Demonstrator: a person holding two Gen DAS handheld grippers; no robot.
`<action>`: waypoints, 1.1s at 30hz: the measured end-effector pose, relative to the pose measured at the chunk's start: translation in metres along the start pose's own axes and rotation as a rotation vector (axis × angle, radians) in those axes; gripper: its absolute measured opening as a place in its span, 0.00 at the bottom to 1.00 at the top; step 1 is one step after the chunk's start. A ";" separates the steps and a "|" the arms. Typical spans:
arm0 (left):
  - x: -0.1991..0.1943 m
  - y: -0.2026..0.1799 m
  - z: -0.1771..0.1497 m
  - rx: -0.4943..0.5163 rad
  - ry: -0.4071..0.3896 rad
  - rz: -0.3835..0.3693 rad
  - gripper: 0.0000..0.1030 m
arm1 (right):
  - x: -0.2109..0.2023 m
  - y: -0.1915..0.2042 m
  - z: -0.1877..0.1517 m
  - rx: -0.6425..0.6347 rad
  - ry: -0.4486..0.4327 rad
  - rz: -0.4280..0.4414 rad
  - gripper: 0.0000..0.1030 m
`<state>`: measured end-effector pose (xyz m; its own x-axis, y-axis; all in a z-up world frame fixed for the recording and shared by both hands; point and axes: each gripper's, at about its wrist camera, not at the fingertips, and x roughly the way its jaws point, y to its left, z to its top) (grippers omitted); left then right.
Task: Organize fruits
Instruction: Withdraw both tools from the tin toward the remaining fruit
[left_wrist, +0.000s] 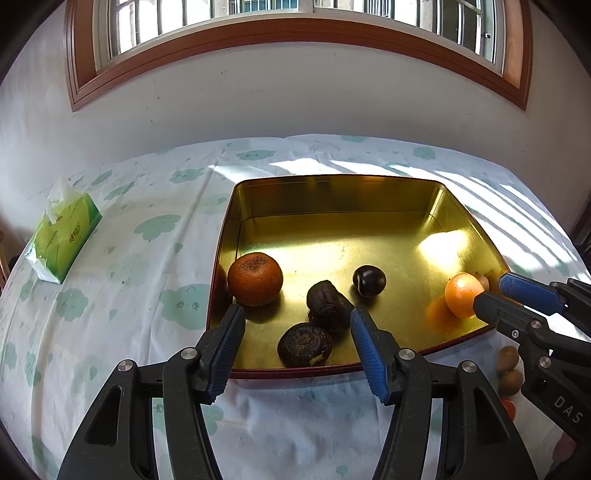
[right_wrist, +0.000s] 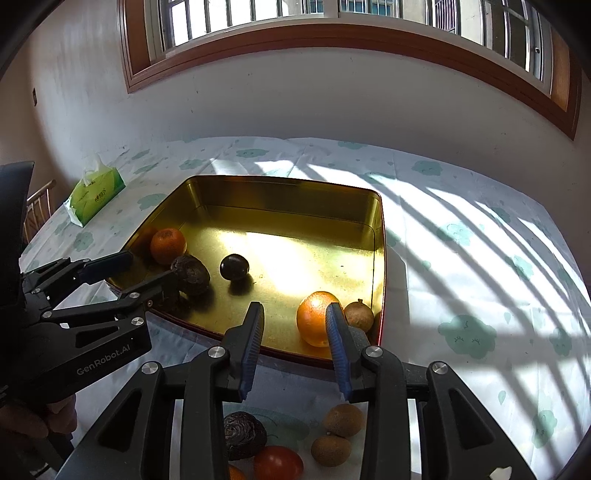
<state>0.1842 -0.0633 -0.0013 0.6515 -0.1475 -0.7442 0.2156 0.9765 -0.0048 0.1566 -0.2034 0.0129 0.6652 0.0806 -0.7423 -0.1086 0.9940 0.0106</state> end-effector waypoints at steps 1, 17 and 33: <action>-0.002 -0.001 -0.001 0.003 -0.002 0.002 0.59 | -0.003 0.000 -0.001 0.000 -0.002 0.000 0.32; -0.054 -0.004 -0.040 0.008 -0.035 0.020 0.59 | -0.046 -0.006 -0.041 0.026 -0.012 -0.023 0.32; -0.066 0.029 -0.126 -0.071 0.058 0.068 0.59 | -0.064 -0.005 -0.125 0.064 0.097 -0.006 0.32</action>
<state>0.0557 -0.0052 -0.0366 0.6194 -0.0735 -0.7817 0.1193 0.9929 0.0012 0.0223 -0.2227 -0.0230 0.5908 0.0701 -0.8038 -0.0550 0.9974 0.0466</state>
